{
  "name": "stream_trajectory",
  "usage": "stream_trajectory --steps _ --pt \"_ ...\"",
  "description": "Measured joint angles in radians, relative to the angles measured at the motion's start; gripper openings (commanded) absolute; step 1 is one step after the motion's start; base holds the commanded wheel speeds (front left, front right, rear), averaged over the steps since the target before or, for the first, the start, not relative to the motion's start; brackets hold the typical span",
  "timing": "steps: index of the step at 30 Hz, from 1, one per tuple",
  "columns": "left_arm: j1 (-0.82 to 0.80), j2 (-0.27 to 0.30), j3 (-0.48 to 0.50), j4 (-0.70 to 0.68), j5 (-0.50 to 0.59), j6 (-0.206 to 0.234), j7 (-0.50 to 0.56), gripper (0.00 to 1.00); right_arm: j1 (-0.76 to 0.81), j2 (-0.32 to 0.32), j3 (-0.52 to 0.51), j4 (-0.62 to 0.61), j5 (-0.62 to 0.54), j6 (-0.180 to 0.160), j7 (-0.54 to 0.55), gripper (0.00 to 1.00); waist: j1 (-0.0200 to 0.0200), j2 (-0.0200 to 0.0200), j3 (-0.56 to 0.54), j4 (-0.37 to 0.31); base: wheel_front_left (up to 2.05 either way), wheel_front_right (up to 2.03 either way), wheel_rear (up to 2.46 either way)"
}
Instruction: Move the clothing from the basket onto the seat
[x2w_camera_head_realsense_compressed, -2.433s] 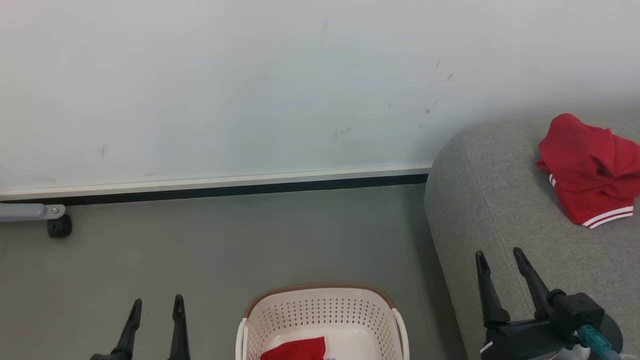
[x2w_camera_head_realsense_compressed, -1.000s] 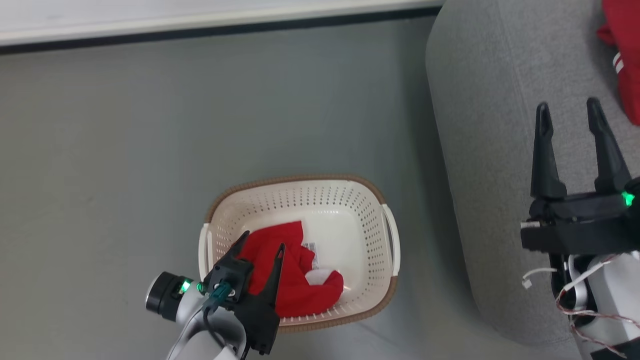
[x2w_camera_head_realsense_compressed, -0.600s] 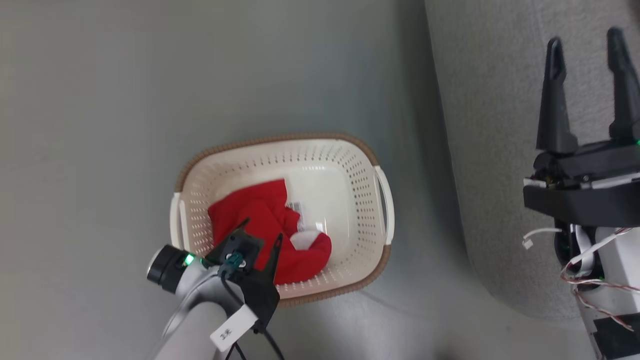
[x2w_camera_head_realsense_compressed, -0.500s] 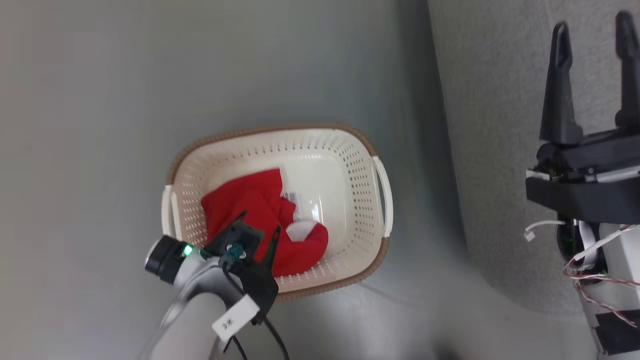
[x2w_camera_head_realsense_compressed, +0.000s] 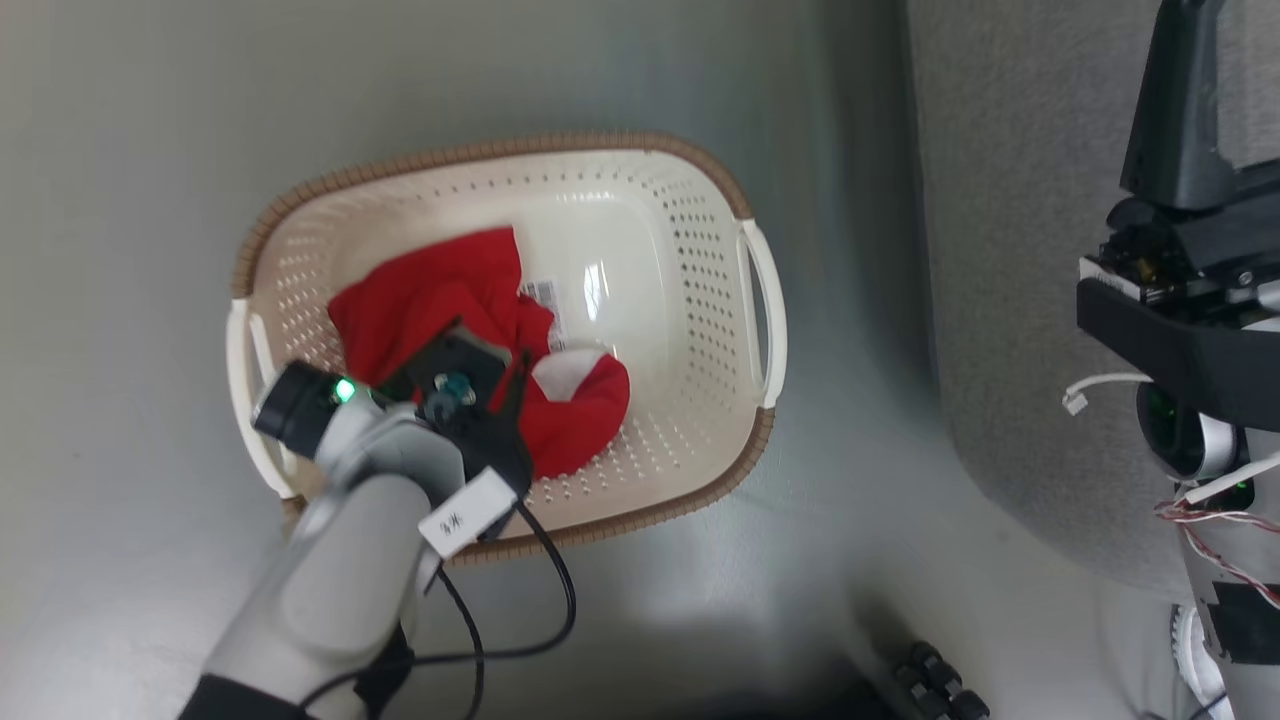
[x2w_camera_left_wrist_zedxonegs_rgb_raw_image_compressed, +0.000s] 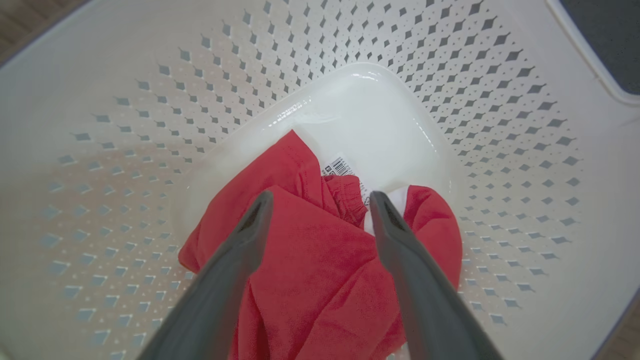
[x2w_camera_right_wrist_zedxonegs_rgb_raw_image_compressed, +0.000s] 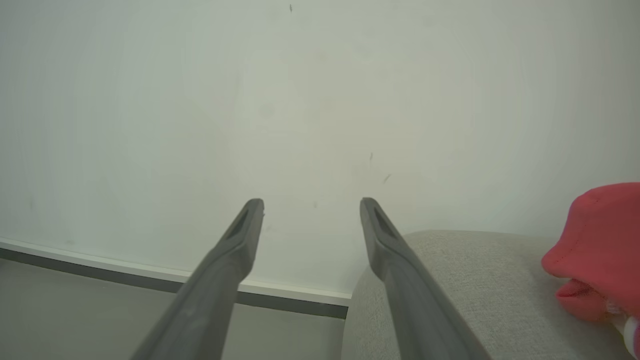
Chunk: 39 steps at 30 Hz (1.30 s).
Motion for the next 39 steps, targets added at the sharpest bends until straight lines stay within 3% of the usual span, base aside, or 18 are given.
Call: stream_trajectory --steps 13,34,35,37,38,39 --pt "-0.129 0.006 0.017 0.100 0.025 0.028 -0.015 1.00 -0.066 0.020 0.022 -0.025 -0.030 0.000 0.000 1.00 0.0001 0.0000 0.164 -0.034 0.00 0.00 0.00" --pt "-0.227 0.010 0.026 0.242 0.046 0.097 -0.017 1.00 -0.077 0.042 0.058 -0.032 -0.059 0.001 0.000 1.00 -0.0001 -0.0003 0.221 -0.067 0.00 0.00 0.00" --pt "-0.228 0.009 0.026 0.248 0.050 0.098 -0.018 0.84 -0.077 0.043 0.059 -0.032 -0.060 0.001 0.000 1.00 -0.0001 -0.0003 0.221 -0.069 0.00 0.00 0.00" --pt "-0.233 0.008 0.026 0.259 0.052 0.098 -0.021 0.09 -0.077 0.043 0.059 -0.033 -0.060 0.001 0.000 1.00 -0.0001 -0.0003 0.220 -0.071 0.00 0.00 0.00" --pt "-0.237 0.008 0.025 0.263 0.052 0.099 -0.021 0.00 -0.077 0.043 0.058 -0.033 -0.060 0.001 0.000 1.00 -0.0001 -0.0003 0.220 -0.073 0.00 0.00 0.00" --pt "-0.240 0.007 0.023 0.267 0.053 0.101 -0.023 0.00 -0.077 0.043 0.058 -0.033 -0.060 0.001 0.000 1.00 -0.0001 -0.0003 0.220 -0.074 0.00 0.00 0.00"
